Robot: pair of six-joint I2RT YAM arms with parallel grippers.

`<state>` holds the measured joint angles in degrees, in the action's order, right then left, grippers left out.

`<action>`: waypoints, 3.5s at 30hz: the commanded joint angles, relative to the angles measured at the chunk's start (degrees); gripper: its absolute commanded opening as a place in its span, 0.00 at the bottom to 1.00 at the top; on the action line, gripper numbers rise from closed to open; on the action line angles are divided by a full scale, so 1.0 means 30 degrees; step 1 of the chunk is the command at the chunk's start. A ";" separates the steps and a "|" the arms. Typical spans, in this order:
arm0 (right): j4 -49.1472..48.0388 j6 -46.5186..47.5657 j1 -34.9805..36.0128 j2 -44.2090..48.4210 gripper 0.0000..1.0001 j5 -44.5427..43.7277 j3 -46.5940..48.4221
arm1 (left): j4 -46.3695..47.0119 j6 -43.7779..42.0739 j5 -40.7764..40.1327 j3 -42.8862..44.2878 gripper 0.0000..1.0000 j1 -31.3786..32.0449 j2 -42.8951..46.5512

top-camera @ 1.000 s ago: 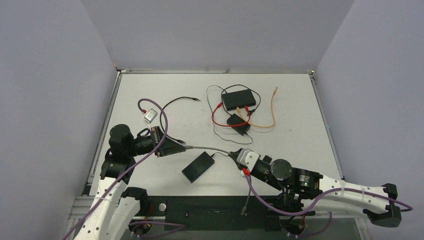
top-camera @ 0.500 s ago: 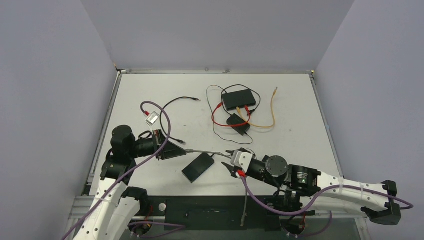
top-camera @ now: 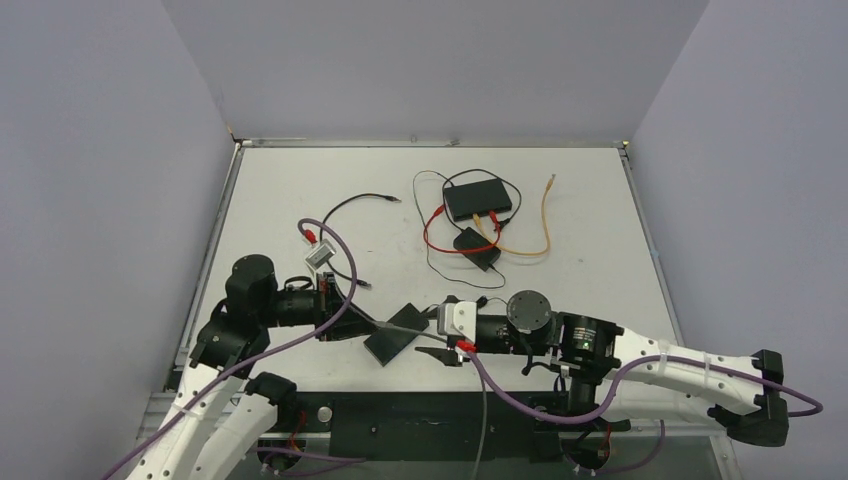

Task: Insert the plug into the switch port
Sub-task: Adjust the connector.

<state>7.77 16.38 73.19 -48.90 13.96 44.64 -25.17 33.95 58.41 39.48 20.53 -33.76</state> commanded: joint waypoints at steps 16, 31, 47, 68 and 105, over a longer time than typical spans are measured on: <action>-0.4084 -0.2890 -0.0828 -0.3023 0.47 0.4668 0.1782 | -0.2140 -0.3536 -0.1988 0.1599 0.00 0.2201 0.1138; -0.4686 -0.3509 -0.0841 -0.4434 0.42 0.3916 0.2177 | -0.2442 -0.3877 -0.2349 0.1722 0.00 0.2623 0.1618; -0.4641 -0.3752 -0.0841 -0.5061 0.35 0.3609 0.2496 | -0.2692 -0.4028 -0.2486 0.1862 0.00 0.2877 0.2078; -0.4248 -0.3776 -0.0812 -0.5595 0.13 0.4398 0.2748 | -0.3042 -0.4251 -0.2867 0.1998 0.00 0.3109 0.2244; -0.3711 -0.8432 0.0216 -0.3255 0.00 -0.4713 -0.3222 | -0.1187 0.0130 -1.1364 -0.0708 0.87 0.3057 0.0765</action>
<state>-1.08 -3.95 72.73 -59.00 7.66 36.84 -32.62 30.26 30.11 39.44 29.58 -30.87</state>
